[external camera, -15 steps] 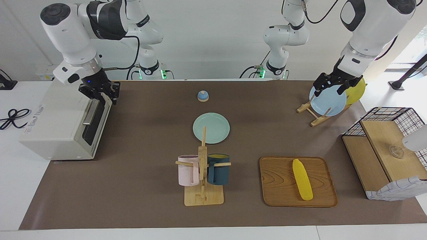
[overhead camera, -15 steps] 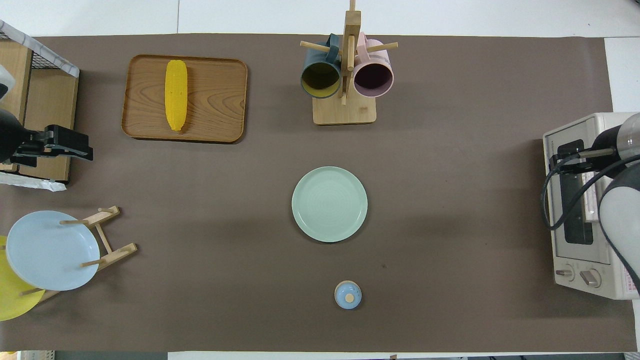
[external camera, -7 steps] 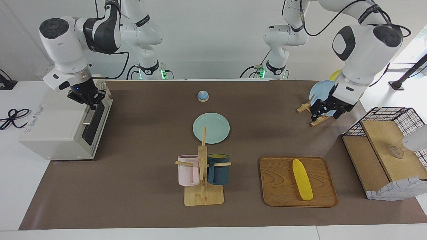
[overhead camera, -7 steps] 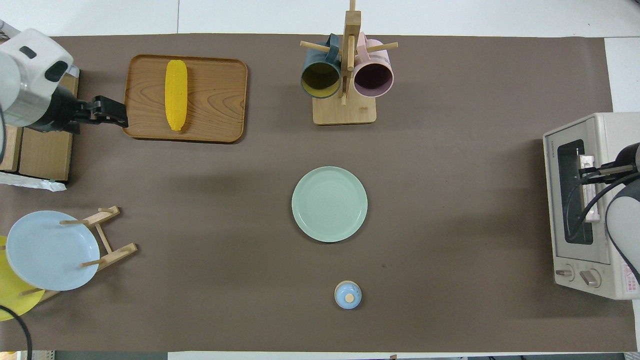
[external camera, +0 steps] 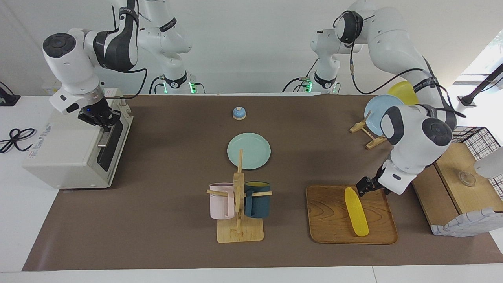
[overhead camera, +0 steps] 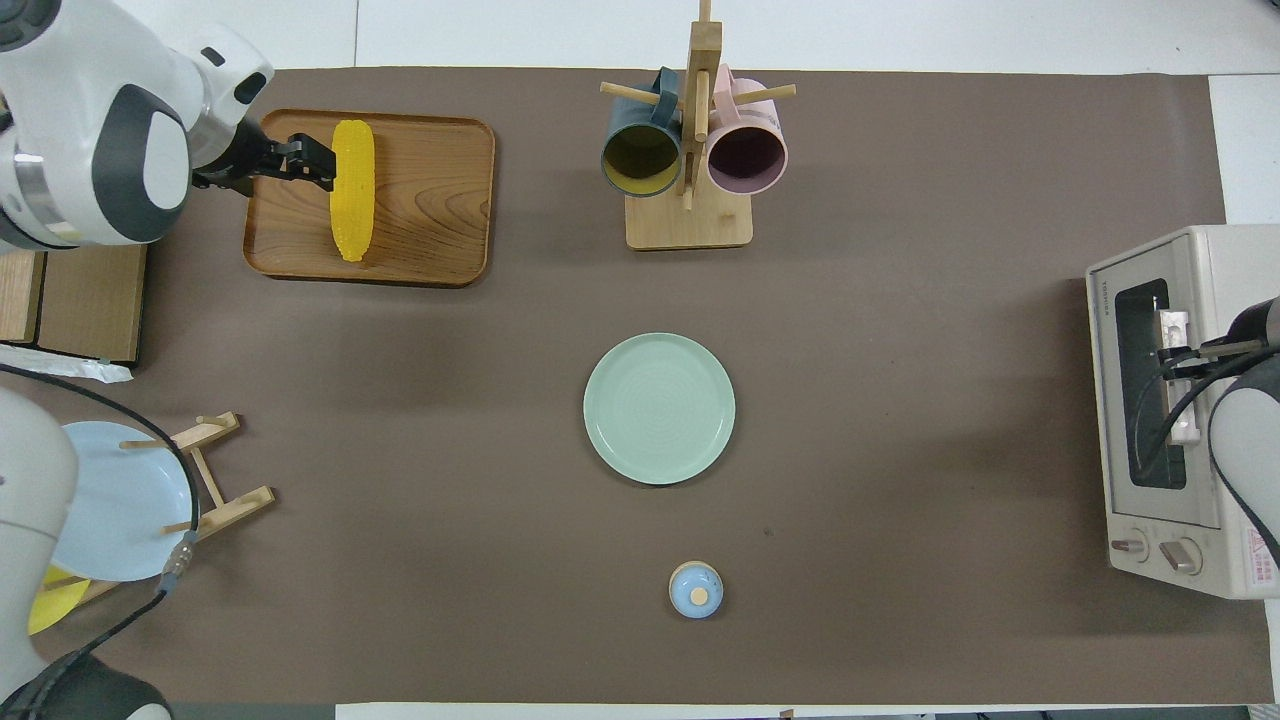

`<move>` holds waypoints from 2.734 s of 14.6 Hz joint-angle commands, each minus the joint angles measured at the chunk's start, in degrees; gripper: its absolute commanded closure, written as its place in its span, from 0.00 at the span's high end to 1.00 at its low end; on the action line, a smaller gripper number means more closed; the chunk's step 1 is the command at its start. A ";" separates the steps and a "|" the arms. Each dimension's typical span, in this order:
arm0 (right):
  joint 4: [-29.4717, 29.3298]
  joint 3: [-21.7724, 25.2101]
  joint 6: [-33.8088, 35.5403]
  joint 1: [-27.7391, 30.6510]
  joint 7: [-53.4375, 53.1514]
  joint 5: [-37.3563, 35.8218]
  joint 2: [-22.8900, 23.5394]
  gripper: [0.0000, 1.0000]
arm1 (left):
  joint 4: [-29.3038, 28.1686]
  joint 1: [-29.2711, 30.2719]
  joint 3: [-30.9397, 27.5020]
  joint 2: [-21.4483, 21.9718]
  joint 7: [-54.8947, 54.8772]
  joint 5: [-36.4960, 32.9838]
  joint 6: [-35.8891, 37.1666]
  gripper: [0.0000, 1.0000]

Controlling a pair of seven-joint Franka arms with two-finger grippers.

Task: Put corn in oven
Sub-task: 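Grasp the yellow corn with the left gripper while the right gripper pulls the door, then carry the corn onto the green plate while the right gripper lowers the door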

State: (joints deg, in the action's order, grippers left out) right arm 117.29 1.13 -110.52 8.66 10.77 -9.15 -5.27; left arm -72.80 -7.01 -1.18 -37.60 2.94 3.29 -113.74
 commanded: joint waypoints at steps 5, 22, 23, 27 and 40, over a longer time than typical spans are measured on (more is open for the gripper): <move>3.65 -0.60 -3.73 0.92 1.10 -0.52 0.52 0.00 | 3.80 -0.19 1.00 -7.56 -3.20 1.46 -7.45 1.00; 7.08 -0.95 -19.81 -6.02 0.66 1.24 8.96 0.00 | -24.55 -14.14 0.74 23.50 21.99 6.91 -1.93 0.00; 7.43 -0.95 -20.60 -6.11 0.66 1.24 9.40 0.00 | -26.50 -16.78 0.74 24.93 24.11 6.99 -1.83 0.00; 8.48 -1.04 -24.73 -6.11 0.83 1.24 12.20 0.00 | -34.40 -29.52 0.74 28.19 34.66 6.99 -10.93 0.00; 2.26 -4.90 -20.10 -6.20 -0.75 8.10 14.50 0.00 | -41.11 -37.64 0.56 18.88 36.52 6.38 -33.39 0.00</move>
State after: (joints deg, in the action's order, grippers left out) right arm 122.63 -2.23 -134.84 0.97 10.18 -1.85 10.16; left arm -113.06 -43.40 0.36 -19.23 40.06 9.60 -145.93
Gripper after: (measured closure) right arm 0.991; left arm 0.445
